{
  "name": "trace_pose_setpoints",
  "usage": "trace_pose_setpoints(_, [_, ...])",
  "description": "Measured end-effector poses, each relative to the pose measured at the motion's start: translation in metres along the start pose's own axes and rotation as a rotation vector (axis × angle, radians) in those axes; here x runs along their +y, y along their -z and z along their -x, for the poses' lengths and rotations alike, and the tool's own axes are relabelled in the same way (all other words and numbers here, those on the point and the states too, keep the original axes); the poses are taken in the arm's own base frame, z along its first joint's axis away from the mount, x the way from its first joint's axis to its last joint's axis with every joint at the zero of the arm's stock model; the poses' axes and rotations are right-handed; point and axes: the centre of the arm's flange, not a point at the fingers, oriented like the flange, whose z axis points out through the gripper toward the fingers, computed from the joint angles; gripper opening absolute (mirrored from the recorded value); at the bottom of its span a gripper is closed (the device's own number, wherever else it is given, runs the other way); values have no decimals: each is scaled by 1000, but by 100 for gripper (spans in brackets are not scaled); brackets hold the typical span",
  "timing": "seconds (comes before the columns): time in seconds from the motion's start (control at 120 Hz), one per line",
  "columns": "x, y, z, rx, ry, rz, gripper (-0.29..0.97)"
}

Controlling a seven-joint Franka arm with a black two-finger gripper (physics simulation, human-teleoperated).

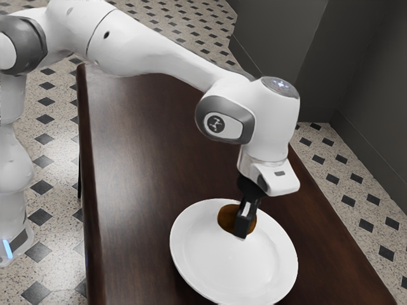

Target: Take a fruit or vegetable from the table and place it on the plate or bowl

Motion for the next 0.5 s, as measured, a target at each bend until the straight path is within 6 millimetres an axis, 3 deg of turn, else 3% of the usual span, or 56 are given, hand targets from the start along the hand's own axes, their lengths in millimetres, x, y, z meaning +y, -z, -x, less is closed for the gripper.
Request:
trace_pose_setpoints(0.125, [0,-19,-11,-2,-34,32,28])
trace_pose_setpoints(0.242, [-4,-22,-16,8,-46,18,28])
trace_pose_setpoints(0.35, [-6,-24,-17,13,-47,10,49])
trace_pose_setpoints(0.5, [-12,-26,-16,12,-42,2,62])
